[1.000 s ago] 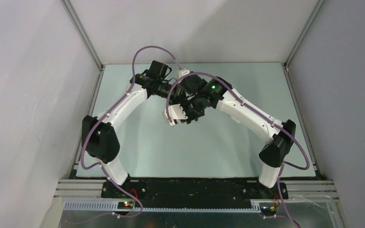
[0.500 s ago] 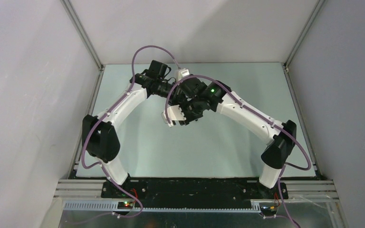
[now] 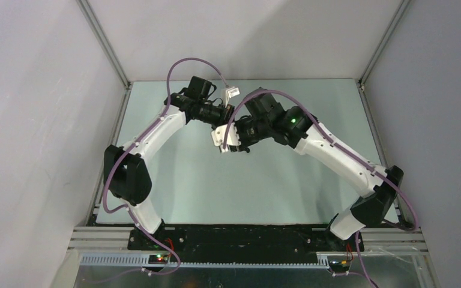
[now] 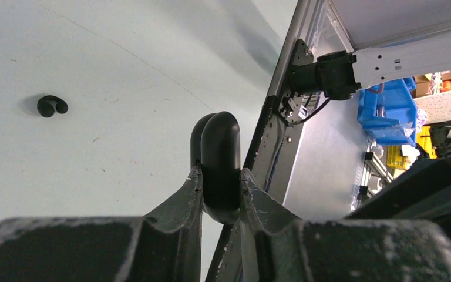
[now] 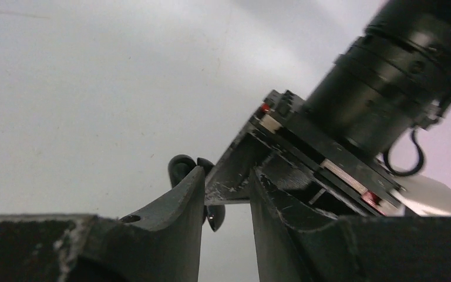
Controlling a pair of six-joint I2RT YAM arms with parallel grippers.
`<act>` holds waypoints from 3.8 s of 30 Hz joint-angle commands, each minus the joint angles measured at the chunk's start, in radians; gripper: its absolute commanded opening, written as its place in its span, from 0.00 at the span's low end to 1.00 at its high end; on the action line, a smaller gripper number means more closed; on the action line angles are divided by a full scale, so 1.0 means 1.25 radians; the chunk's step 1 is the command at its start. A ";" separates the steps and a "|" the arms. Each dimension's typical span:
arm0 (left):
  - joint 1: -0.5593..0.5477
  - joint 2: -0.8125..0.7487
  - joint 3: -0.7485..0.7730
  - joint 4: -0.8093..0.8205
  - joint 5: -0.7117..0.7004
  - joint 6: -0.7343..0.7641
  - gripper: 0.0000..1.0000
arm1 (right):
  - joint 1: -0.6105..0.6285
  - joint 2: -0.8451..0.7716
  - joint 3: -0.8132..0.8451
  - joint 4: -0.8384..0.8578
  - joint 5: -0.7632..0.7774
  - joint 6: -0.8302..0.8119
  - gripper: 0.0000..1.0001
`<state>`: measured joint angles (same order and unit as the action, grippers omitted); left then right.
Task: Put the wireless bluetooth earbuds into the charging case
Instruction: Place the earbud in the charging case, then pick up the earbud from the center of the board.
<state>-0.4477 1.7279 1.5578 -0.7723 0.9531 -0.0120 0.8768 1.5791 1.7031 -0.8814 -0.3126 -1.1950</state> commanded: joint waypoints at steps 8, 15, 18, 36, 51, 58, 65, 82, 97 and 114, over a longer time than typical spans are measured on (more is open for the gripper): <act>0.000 -0.010 0.008 0.001 0.029 -0.015 0.00 | -0.097 -0.230 -0.212 0.218 -0.156 0.182 0.44; 0.000 -0.013 0.006 0.002 0.024 -0.019 0.00 | -0.094 -0.250 -0.321 0.259 -0.167 0.184 0.33; 0.000 -0.017 0.004 0.002 0.020 -0.020 0.00 | -0.086 -0.233 -0.321 0.268 -0.166 0.168 0.31; 0.000 -0.020 0.004 0.002 0.017 -0.018 0.00 | -0.068 -0.155 -0.321 0.277 -0.137 0.036 0.30; 0.001 -0.018 0.006 0.001 0.014 -0.017 0.00 | -0.067 -0.122 -0.319 0.285 -0.096 0.016 0.14; 0.001 -0.018 0.006 0.002 0.014 -0.015 0.00 | -0.067 -0.111 -0.310 0.276 -0.071 0.031 0.10; 0.000 -0.021 0.002 0.001 0.011 -0.015 0.00 | -0.062 -0.122 -0.307 0.315 -0.066 0.061 0.23; 0.084 -0.139 -0.100 -0.004 -0.060 -0.003 0.00 | -0.260 -0.266 -0.357 0.302 -0.252 0.620 0.28; 0.123 -0.275 -0.197 -0.048 -0.124 0.044 0.00 | -0.374 0.187 -0.247 0.292 -0.209 0.773 0.22; 0.146 -0.285 -0.211 -0.054 -0.131 0.048 0.00 | -0.311 0.392 -0.106 0.308 -0.116 0.707 0.23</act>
<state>-0.2756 1.4040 1.2896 -0.8425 0.7864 0.0261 0.4839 2.0396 1.5124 -0.5179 -0.4923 -0.2825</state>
